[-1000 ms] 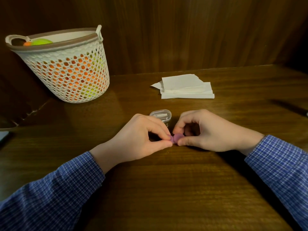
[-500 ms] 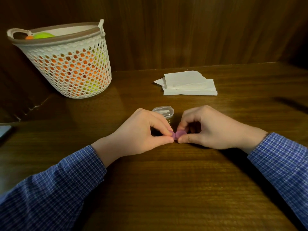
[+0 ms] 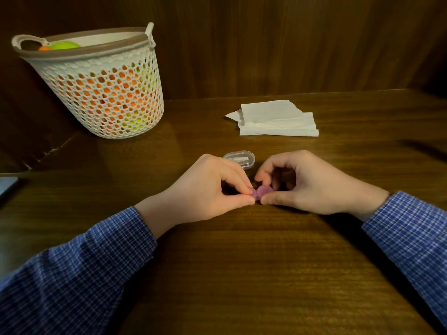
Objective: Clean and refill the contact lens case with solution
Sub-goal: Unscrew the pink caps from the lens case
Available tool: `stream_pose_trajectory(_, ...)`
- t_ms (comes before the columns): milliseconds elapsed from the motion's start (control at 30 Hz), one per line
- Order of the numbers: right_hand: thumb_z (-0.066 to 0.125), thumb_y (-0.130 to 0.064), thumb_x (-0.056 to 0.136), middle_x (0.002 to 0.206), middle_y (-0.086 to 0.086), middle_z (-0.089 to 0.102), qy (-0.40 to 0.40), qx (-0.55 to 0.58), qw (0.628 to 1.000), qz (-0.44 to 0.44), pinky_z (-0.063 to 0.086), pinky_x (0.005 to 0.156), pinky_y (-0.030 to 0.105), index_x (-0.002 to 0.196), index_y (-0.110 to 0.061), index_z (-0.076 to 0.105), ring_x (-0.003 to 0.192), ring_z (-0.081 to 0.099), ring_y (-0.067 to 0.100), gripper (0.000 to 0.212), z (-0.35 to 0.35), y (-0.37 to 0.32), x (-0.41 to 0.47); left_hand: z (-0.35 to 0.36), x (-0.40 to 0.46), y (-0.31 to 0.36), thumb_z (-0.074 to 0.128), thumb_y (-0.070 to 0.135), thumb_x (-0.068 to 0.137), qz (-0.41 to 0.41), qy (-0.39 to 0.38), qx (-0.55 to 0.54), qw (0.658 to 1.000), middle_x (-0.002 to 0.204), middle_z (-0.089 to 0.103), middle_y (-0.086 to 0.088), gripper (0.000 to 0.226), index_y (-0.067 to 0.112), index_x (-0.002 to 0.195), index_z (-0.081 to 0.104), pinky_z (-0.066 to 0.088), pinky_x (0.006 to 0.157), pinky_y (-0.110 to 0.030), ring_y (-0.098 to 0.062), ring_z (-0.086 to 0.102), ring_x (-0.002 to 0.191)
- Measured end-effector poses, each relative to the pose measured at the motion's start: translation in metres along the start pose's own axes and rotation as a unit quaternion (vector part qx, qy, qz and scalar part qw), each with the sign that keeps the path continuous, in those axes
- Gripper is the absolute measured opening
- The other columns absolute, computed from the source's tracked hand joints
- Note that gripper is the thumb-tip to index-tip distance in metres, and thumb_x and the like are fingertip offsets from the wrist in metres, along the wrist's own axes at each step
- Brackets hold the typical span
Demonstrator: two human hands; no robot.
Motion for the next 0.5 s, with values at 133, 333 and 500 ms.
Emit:
stream_pose_trajectory(133,0.085,-0.025,0.080,0.097,-0.015,0.074,-0.025,-0.004,1.000,-0.002,0.058,0.083,0.028,0.111,-0.032,0.073,0.089,0.070,0.008,0.033,-0.0014,-0.0025,-0.0011,0.0001,-0.0003,-0.0008,0.083,0.023,0.087,-0.001,0.001,-0.002,1.000,0.098,0.077,0.013,0.013,0.022,0.099,0.084,0.054,0.084,-0.014,-0.003,0.072,0.095)
stream_pose_trajectory(333,0.086,-0.036,0.076,0.097,-0.017,0.072,-0.010,0.002,1.000,0.012,0.059,0.080,0.026,0.114,-0.033,0.069,0.090,0.069,0.005,0.042,0.0006,0.0003,0.0002,0.0004,-0.0002,0.0001,0.083,0.023,0.087,-0.006,-0.004,0.002,1.000,0.098,0.077,0.013,0.013,0.022,0.099,0.084,0.056,0.086,-0.019,-0.003,0.072,0.096)
stream_pose_trajectory(500,0.089,-0.030,0.074,0.095,-0.014,0.075,0.001,0.027,1.000,0.014,0.059,0.078,0.023,0.108,-0.033,0.069,0.085,0.071,0.007,0.040,0.0009,0.0025,0.0006,0.0009,-0.0002,0.0004,0.083,0.023,0.087,-0.009,-0.009,0.003,1.000,0.099,0.077,0.012,0.013,0.022,0.100,0.084,0.057,0.086,-0.021,-0.003,0.072,0.096)
Point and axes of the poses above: each hand's wrist, its own x-axis towards the middle knuckle, its own z-axis out of the palm, y = z × x, the point moved 7 cm from there along x, towards the middle knuckle
